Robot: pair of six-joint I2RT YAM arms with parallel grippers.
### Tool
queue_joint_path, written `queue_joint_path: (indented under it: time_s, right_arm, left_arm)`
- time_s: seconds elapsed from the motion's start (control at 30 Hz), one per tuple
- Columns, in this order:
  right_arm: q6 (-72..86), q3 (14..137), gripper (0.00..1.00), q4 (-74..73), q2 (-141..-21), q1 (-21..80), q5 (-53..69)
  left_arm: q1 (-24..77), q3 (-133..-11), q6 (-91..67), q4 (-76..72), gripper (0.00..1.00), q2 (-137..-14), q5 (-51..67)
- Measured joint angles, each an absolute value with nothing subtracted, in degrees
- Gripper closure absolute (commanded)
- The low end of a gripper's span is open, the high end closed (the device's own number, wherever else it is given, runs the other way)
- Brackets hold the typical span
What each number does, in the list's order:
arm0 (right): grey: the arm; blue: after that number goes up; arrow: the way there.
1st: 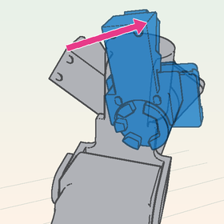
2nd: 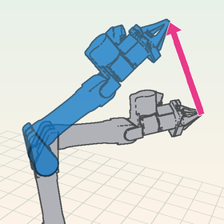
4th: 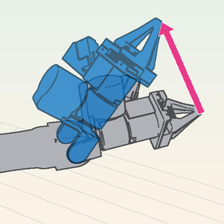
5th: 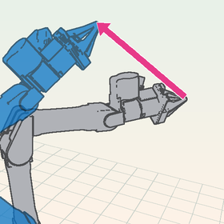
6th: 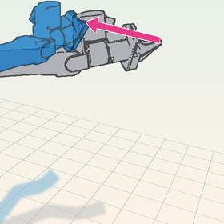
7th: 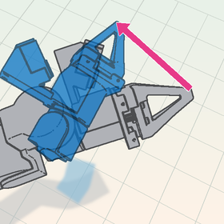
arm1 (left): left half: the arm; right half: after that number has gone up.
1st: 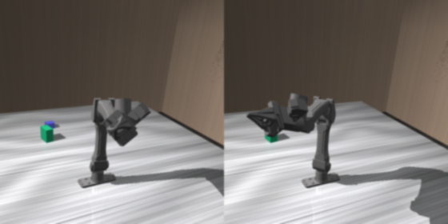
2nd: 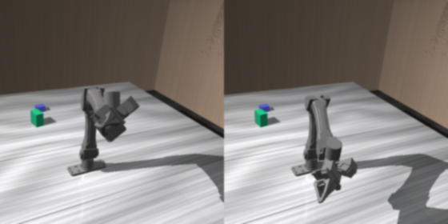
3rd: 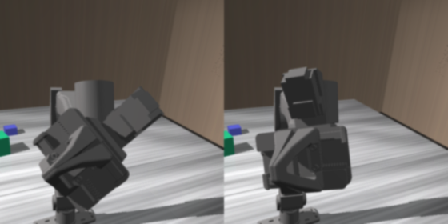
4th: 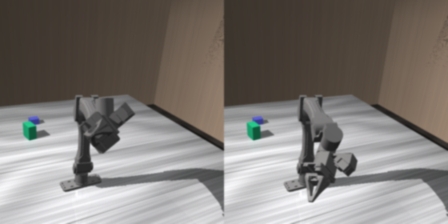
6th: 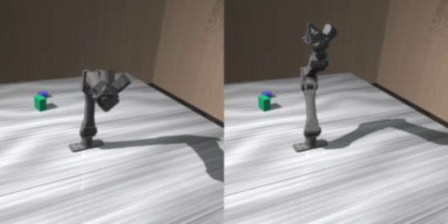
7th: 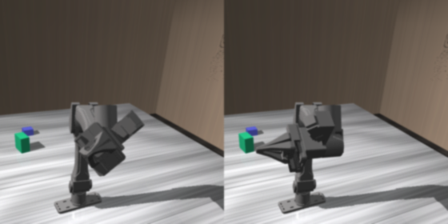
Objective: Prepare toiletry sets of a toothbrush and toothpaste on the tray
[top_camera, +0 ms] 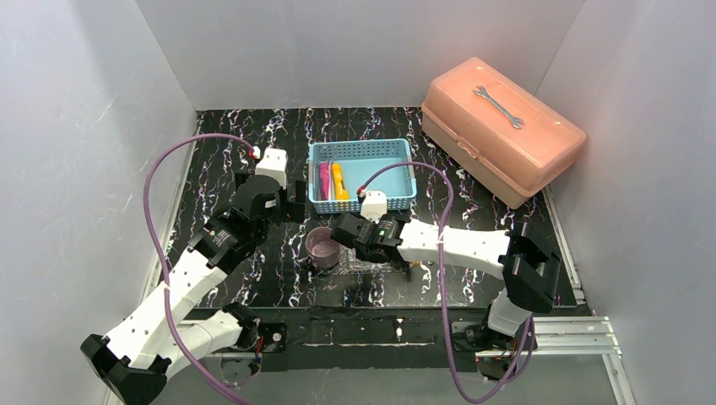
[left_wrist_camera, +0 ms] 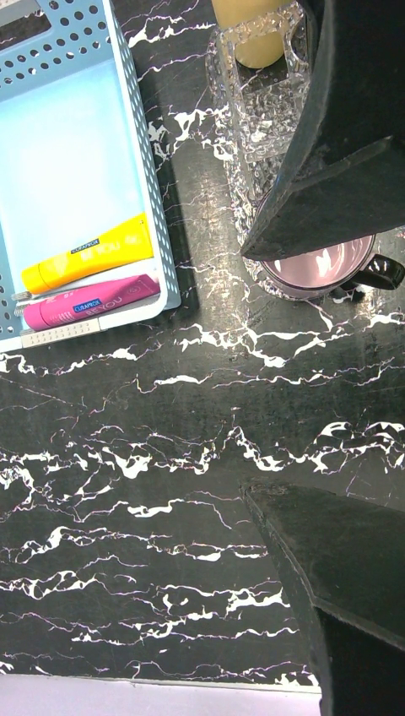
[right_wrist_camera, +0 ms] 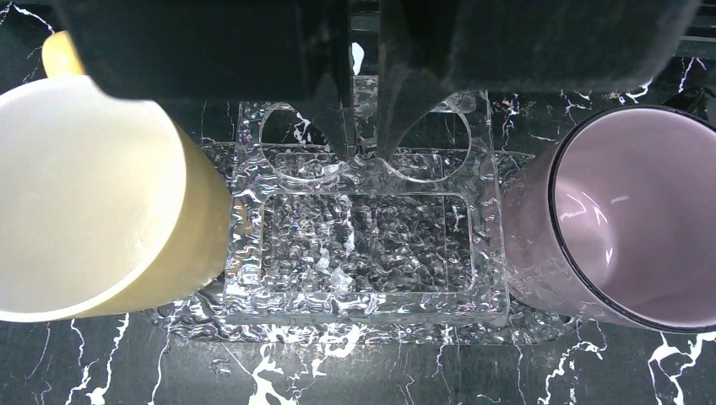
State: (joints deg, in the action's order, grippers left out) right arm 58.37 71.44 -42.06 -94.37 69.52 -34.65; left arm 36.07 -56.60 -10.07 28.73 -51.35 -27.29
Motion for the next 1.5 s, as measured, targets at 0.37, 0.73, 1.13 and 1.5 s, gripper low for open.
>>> queue_joint_path:
  time_s: [0.37, 0.73, 1.13, 1.5]
  right_arm:
    - [58.37, 71.42, 0.97, -41.47, -95.11, 69.52, -34.65]
    - [58.3, 71.44, 0.74, -41.41, -95.26, 69.52, -34.94]
    - [58.11, 71.48, 0.66, -42.15, -95.22, 69.52, -36.1]
    - [53.89, 76.62, 0.64, -43.18, -91.9, 69.52, -36.25]
  left_arm:
    - [36.07, -56.6, -10.07, 28.75, 0.02, -51.35, -27.51]
    - [36.07, -56.6, -10.07, 28.73, 0.02, -51.92, -27.68]
    - [36.05, -56.55, -10.07, 28.73, 0.02, -52.21, -27.68]
    - [36.07, -56.47, -10.07, 28.73, 0.02, -52.86, -27.66]
